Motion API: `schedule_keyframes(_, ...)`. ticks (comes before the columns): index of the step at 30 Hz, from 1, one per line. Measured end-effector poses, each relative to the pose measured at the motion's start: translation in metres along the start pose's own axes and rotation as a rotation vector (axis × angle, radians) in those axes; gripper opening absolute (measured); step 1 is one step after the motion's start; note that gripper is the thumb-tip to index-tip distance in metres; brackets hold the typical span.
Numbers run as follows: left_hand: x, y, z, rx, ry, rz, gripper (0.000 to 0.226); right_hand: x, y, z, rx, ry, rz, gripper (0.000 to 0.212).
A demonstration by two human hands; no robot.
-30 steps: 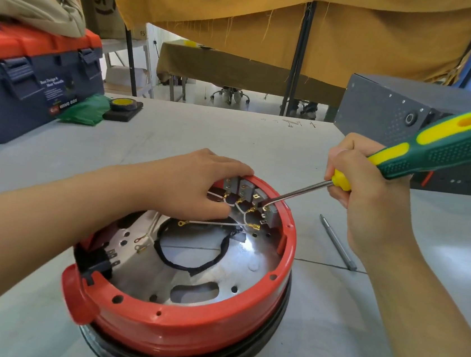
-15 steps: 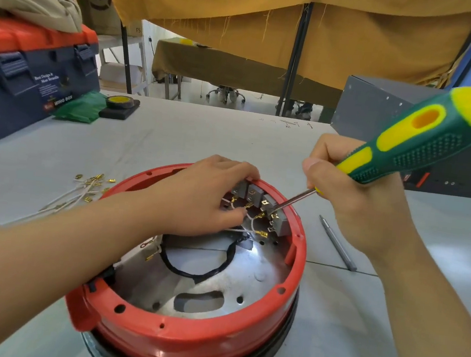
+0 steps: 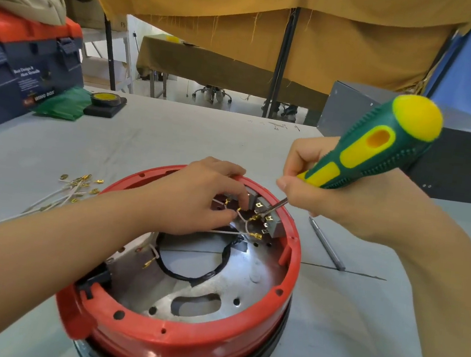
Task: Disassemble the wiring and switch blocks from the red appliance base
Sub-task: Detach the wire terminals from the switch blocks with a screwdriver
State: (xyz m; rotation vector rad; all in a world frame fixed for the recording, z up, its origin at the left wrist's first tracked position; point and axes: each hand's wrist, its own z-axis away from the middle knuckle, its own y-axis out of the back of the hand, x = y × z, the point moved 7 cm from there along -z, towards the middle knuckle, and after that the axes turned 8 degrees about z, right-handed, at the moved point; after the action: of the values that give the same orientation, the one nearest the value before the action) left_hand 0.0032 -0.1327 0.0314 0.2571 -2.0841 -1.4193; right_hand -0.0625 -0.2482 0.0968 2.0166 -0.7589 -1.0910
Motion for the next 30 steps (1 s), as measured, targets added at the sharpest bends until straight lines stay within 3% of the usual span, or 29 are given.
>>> schedule_keyframes(4,0.000,-0.003,0.002,-0.043,0.014,-0.025,0.023,0.006,-0.002,-0.002,-0.057,-0.062,-0.034,0.024)
schedule_keyframes(10,-0.005,-0.003,0.000,-0.099,0.050,-0.078,0.026,0.024,-0.004,-0.011,0.125,-0.147,-0.128,0.034)
schedule_keyframes(19,-0.008,-0.001,-0.002,-0.004,0.061,-0.105,0.019,0.044,-0.008,-0.008,0.276,-0.144,-0.339,0.033)
schedule_keyframes(30,-0.008,-0.001,-0.002,0.016,0.061,-0.113,0.018,0.010,-0.013,0.001,0.241,0.001,-0.031,0.031)
